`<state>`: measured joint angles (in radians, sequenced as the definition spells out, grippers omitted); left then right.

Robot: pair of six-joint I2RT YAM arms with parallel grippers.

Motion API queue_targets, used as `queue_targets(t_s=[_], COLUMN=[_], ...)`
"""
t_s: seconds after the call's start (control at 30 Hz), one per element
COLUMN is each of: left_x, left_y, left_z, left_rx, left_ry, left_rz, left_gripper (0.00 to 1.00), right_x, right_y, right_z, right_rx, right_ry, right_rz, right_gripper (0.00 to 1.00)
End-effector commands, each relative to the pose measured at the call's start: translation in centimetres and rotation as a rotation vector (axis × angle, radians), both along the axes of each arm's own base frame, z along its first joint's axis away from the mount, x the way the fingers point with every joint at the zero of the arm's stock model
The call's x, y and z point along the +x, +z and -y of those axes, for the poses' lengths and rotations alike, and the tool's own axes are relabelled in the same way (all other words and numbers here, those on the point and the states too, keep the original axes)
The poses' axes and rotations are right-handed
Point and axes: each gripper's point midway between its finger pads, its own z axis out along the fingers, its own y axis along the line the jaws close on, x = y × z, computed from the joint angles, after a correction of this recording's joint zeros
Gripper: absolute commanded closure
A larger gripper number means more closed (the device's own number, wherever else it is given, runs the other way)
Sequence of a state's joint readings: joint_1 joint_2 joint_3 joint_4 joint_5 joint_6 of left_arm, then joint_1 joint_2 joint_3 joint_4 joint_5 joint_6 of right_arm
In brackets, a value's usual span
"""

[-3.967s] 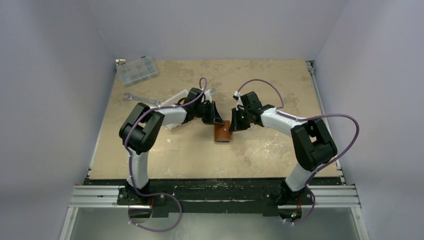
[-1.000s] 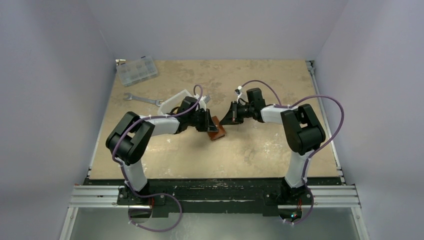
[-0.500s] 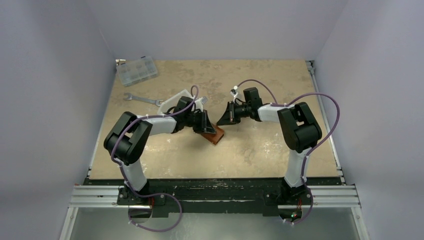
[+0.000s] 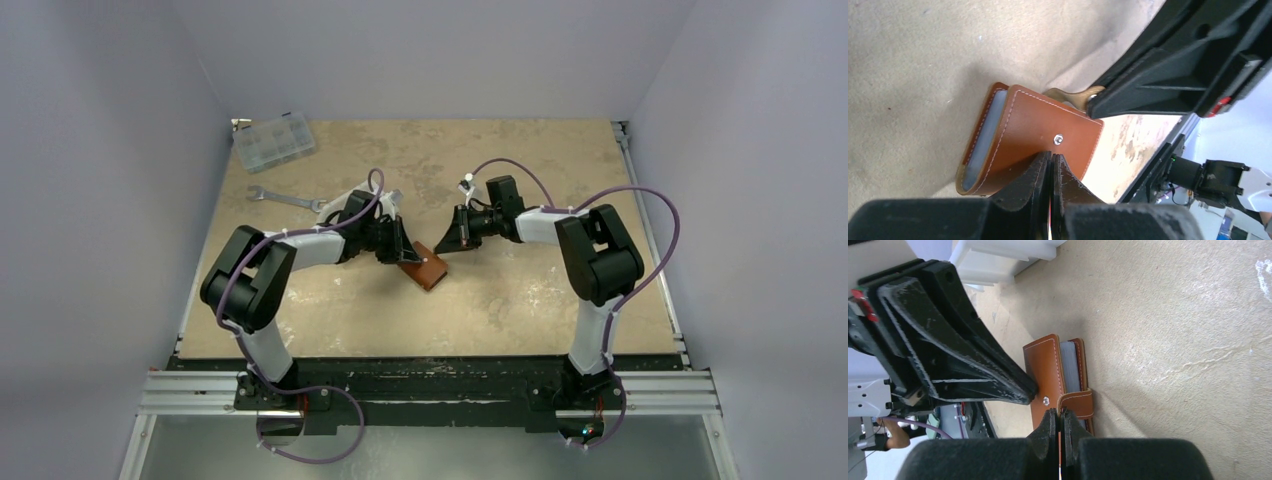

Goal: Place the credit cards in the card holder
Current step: Close the card holder at the center of the board.

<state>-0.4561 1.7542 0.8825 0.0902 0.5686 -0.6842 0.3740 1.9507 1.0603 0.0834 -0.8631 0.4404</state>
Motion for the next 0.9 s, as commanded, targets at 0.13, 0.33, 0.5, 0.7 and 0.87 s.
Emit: queue_targets(t_s=[0.13,0.33,0.5,0.7,0.87], left_x=[-0.8,-1.1,-1.1,-1.3,-1.4], left_y=[-5.0,-5.6,-5.2,-5.2,-5.1], left_z=[-1.4,-1.8,-1.7,-1.3,-1.3], left_rx=[0.153,0.171,0.165,0.152,0.151], left_ry=[0.018,0.035,0.036,0.028,0.027], left_rz=[-0.034,-0.045,-0.039,-0.038,-0.035], left_gripper=[1.00,1.00,1.00,1.00,1.00], right_x=[-0.1,-2.1,-3.2,-4.1,-4.4], right_y=[4.3,4.8,3.2,1.4,-0.4], right_z=[-1.0,-3.0,-3.7,-4.1,-3.3], right_rx=[0.049,0.101,0.074,0.010,-0.083], right_ry=[0.052,0.190,0.244,0.325,0.349], right_rz=[0.130,0.119,0.086,0.083,0.093], right_gripper=[1.00,1.00,1.00,1.00,1.00])
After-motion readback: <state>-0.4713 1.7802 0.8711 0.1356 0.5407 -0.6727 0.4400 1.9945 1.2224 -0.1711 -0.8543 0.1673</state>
